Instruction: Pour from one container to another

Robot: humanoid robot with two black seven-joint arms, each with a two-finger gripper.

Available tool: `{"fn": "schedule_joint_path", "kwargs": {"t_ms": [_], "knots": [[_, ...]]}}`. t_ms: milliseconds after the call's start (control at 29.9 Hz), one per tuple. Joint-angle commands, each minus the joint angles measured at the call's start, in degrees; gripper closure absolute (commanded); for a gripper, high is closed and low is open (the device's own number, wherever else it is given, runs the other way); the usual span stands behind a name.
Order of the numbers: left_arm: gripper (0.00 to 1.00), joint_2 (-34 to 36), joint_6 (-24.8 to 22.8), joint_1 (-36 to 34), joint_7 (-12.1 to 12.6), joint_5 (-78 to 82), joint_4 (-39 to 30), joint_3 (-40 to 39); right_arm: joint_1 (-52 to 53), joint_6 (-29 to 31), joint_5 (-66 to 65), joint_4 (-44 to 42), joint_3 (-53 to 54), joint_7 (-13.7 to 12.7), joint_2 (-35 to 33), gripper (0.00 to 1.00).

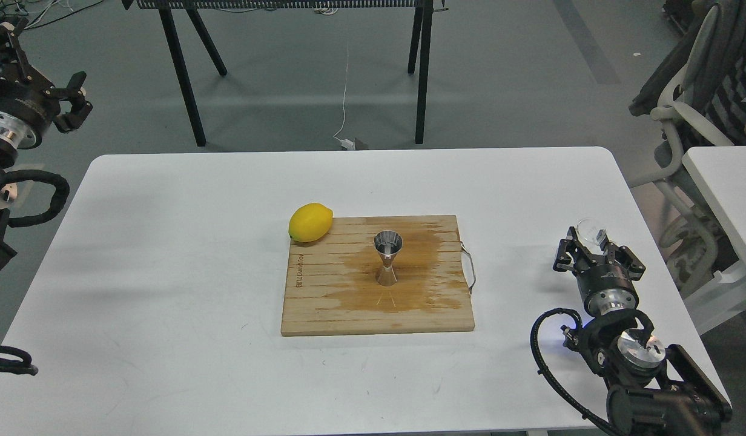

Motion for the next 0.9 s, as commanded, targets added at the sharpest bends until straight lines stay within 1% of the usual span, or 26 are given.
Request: {"fn": "schedule_joint_path", "kwargs": {"t_ms": [0,100,234,736,769,802,836,869], "knots": [[0.0,0.0,0.0,0.0,0.0,0.0,0.0,0.1,1.3,-2.3,-0.1,-1.2,-0.2,0.4,0.1,0.66],[0.0,0.0,0.0,0.0,0.0,0.0,0.0,0.1,2.0,-4.0,0.0,-1.6,-0.2,0.9,0.1,0.65],[0.0,0.0,0.0,0.0,0.0,0.0,0.0,0.1,2.2,-4.7,-0.1,-1.8,-0.4,0.9,0.1,0.64],[0.0,0.2,0.0,0.0,0.0,0.0,0.0,0.1,2.8,-4.8,-0.1,-3.4,-3.7,1.0,0.1,0.53],[0.0,0.2,0.0,0.0,0.0,0.0,0.0,0.1,2.8,-4.8,-0.1,-3.4,-3.7,1.0,0.1,0.47],[0.0,0.2,0.0,0.0,0.0,0.0,0.0,0.1,2.8,-4.8,-0.1,-3.4,-3.7,1.0,0.1,0.33],[0.0,0.2,0.0,0.0,0.0,0.0,0.0,0.1,2.8,-4.9,-0.1,-3.4,-3.7,1.0,0.1,0.26],[0.0,0.2,0.0,0.0,0.0,0.0,0.0,0.1,2.8,-4.9,-0.1,-3.4,-3.7,1.0,0.1,0.25]]}}
